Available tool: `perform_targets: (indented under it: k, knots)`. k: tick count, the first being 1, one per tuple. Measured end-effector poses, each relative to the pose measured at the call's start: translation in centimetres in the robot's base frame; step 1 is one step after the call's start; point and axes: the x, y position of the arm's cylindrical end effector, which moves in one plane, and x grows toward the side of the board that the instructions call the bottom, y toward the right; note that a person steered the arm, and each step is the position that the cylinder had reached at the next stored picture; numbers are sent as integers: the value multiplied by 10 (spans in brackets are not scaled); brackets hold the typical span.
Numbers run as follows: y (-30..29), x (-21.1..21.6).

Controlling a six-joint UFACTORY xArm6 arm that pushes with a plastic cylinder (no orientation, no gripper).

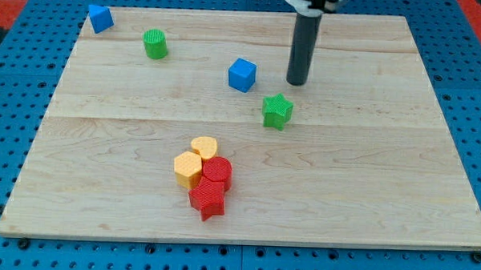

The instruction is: Slide the yellow heart towards the right side

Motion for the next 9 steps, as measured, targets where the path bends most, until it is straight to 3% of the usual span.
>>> perform_targets:
  k: [2,3,4,5,6,7,9]
  knots:
    - [-97,-9]
    - [-107,-55]
    - [-165,-86]
    - [-218,-83]
    - [-211,-82]
    - [-150,-80]
    - [-81,-22]
